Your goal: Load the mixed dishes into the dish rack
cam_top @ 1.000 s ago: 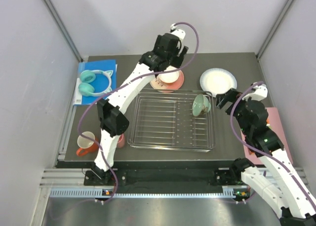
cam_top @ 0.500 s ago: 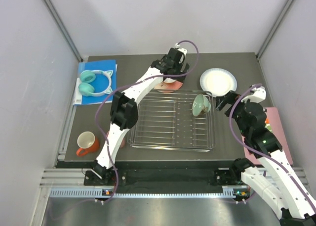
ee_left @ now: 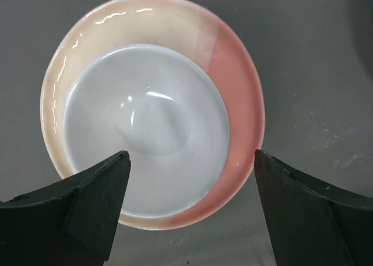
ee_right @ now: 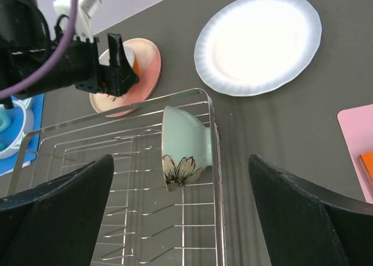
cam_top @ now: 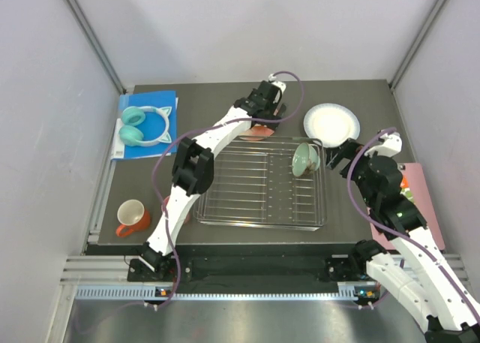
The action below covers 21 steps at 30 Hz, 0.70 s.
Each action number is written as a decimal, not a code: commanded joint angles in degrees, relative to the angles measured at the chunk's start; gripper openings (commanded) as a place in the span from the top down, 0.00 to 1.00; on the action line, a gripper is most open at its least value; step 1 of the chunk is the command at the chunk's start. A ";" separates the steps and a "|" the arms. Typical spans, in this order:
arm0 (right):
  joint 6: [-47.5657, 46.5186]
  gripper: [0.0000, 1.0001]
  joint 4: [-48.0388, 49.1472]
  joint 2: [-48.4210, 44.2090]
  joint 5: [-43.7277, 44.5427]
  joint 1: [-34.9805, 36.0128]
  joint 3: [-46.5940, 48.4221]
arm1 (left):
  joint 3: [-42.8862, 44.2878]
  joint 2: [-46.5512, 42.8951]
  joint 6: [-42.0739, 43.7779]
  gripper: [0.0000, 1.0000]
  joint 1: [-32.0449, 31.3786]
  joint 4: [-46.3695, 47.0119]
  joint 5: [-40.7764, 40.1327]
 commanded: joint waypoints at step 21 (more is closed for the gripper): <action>1.32 0.04 1.88 -2.05 -1.17 0.55 -0.09 | -0.80 3.02 4.62 0.65 0.48 6.75 -6.65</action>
